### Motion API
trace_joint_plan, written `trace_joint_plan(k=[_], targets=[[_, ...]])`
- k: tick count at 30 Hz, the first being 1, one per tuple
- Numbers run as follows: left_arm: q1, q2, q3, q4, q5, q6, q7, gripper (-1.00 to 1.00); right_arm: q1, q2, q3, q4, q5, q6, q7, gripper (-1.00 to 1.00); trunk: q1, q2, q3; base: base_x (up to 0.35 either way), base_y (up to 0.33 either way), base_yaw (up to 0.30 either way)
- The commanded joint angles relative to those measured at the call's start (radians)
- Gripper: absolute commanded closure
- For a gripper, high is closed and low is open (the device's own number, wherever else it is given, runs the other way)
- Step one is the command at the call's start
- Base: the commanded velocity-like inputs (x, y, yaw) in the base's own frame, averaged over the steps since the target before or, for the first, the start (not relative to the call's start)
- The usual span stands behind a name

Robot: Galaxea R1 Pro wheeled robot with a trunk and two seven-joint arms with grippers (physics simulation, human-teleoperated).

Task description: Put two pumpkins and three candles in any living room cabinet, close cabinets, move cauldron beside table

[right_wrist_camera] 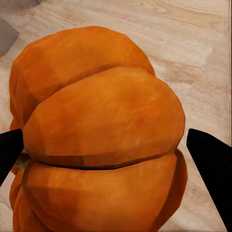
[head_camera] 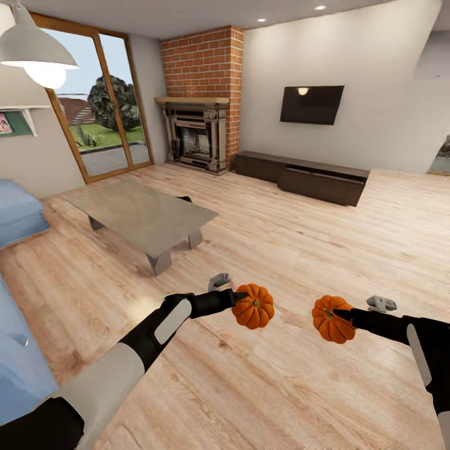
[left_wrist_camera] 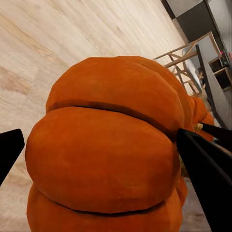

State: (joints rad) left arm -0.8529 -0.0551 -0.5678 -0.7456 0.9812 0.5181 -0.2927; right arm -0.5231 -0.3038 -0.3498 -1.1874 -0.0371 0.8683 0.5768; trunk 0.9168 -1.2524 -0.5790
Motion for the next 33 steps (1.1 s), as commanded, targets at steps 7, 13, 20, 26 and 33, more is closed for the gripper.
trace_joint_plan(k=[7,13,20,26,33], targets=[[0.000,0.000,0.000,0.000,0.002,0.001,0.000,1.00,0.000,0.000,-0.001,0.000,-0.003,0.001,0.000,1.00,-0.027,0.049,0.022,0.000,0.000,-0.279],[0.000,-0.001,0.000,0.000,0.002,0.001,0.000,1.00,0.000,-0.001,-0.001,0.000,-0.003,0.001,0.000,1.00,-0.050,0.091,0.042,0.000,0.000,-0.279],[0.000,0.000,0.000,0.000,0.002,0.001,0.000,1.00,0.000,-0.001,-0.002,0.008,-0.003,0.000,0.000,1.00,-0.077,0.140,0.069,0.000,0.000,-0.273],[0.000,0.000,0.000,0.000,0.002,0.000,0.000,1.00,0.000,0.000,-0.002,0.010,-0.003,0.000,0.000,1.00,-0.100,0.182,0.094,0.000,0.000,-0.272],[0.000,0.002,-0.001,-0.001,0.002,0.000,-0.001,1.00,0.000,-0.001,-0.003,0.018,0.000,-0.004,-0.001,1.00,-0.127,0.231,0.119,0.000,0.000,-0.151]])
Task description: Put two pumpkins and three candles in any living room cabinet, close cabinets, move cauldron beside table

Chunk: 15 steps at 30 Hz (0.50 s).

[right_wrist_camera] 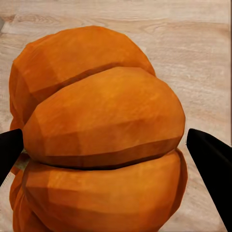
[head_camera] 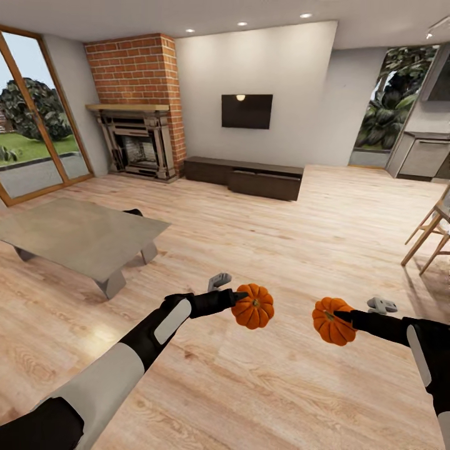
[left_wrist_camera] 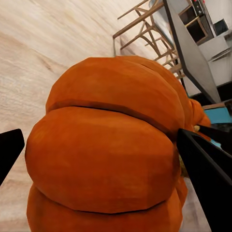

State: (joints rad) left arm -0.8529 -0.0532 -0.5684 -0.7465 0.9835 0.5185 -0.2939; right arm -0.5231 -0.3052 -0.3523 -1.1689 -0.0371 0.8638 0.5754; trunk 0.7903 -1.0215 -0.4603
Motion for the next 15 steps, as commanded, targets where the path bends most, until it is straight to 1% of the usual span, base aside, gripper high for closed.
trace_joint_plan(k=[1,4,6,9,11,15], targets=[[0.000,0.001,0.000,-0.001,0.000,0.000,-0.001,1.00,0.000,0.000,0.000,0.002,-0.001,0.000,-0.001,1.00,-0.004,0.007,0.003,0.000,0.000,-0.016],[0.000,0.028,0.000,-0.013,0.005,-0.015,-0.011,1.00,0.000,-0.003,0.000,0.022,0.001,-0.003,-0.002,1.00,-0.004,0.007,0.003,0.000,0.000,-0.003],[0.000,0.036,-0.001,-0.015,0.006,-0.018,-0.013,1.00,0.000,-0.004,0.000,0.024,0.000,-0.002,-0.002,1.00,-0.004,0.007,0.003,0.000,0.000,0.000],[0.000,0.036,-0.001,-0.014,0.002,-0.020,-0.013,1.00,0.000,-0.003,-0.001,0.023,0.000,-0.002,0.001,1.00,-0.004,0.007,0.003,0.085,-0.028,0.000],[0.000,0.034,-0.002,-0.013,-0.001,-0.020,-0.012,1.00,0.000,-0.003,-0.001,0.023,0.000,-0.003,0.001,1.00,-0.004,0.007,0.004,0.250,-0.093,-0.041],[0.000,0.032,-0.002,-0.014,-0.003,-0.020,-0.011,1.00,0.000,-0.002,-0.001,0.024,-0.001,-0.003,0.001,1.00,-0.004,0.007,0.008,0.297,-0.112,-0.158]])
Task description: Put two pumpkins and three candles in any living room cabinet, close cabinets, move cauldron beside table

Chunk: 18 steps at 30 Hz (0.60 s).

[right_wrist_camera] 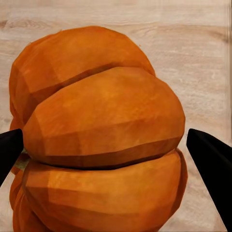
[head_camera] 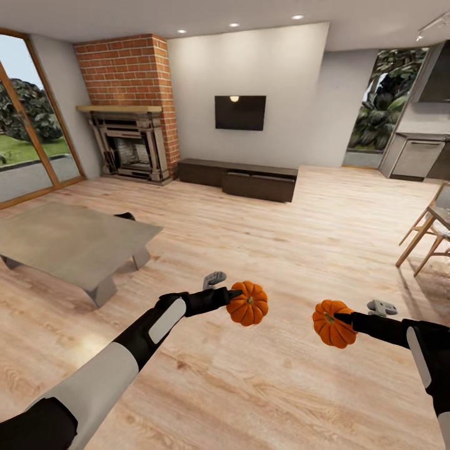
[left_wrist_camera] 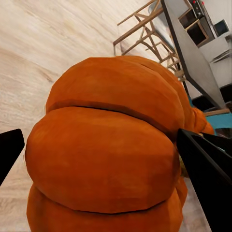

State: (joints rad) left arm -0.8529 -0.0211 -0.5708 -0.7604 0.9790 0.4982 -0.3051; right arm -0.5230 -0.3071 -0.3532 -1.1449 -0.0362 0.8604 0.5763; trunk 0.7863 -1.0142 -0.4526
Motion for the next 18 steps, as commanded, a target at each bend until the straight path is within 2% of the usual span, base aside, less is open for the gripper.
trace_joint_plan(k=[1,18], targets=[[0.000,0.000,0.000,0.000,0.001,0.000,-0.001,1.00,0.000,0.000,0.000,0.000,-0.002,0.000,0.000,1.00,0.000,0.000,0.001,0.310,-0.116,-0.198],[0.000,-0.001,-0.004,0.000,0.001,0.000,0.000,1.00,0.000,0.000,0.000,0.002,-0.002,0.001,-0.003,1.00,0.000,0.000,0.020,0.323,-0.086,-0.215]])
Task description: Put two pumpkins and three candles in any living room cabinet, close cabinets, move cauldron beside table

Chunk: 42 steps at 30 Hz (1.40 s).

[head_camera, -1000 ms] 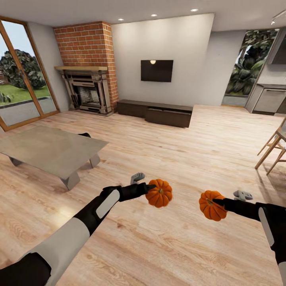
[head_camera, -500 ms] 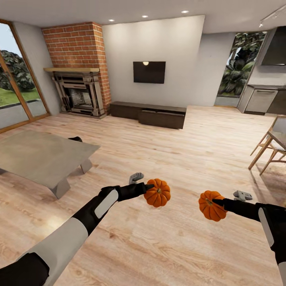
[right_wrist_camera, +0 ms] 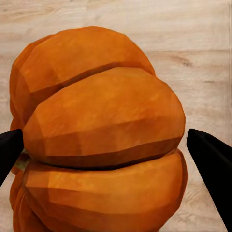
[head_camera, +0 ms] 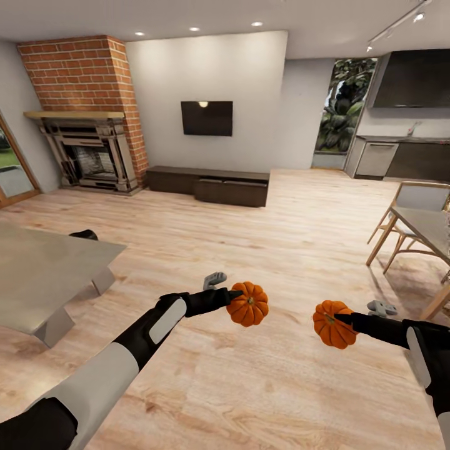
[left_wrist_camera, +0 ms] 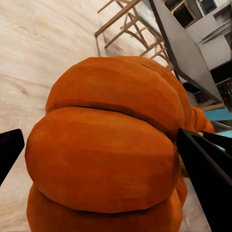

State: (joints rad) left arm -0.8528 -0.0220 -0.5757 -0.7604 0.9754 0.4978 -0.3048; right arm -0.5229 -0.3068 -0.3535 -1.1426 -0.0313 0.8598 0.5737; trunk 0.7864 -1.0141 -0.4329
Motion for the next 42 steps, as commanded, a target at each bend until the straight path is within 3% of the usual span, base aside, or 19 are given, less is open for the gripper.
trace_joint_plan(k=[1,42], targets=[[0.000,0.000,0.001,0.000,0.005,0.001,0.000,1.00,0.000,0.000,0.000,0.000,-0.007,0.001,0.000,1.00,0.000,0.000,0.000,0.326,-0.075,-0.105],[0.000,-0.001,0.002,0.010,0.003,0.001,0.001,1.00,0.000,0.002,0.002,0.019,-0.003,0.000,-0.004,1.00,0.000,0.000,0.001,0.331,-0.021,-0.004]])
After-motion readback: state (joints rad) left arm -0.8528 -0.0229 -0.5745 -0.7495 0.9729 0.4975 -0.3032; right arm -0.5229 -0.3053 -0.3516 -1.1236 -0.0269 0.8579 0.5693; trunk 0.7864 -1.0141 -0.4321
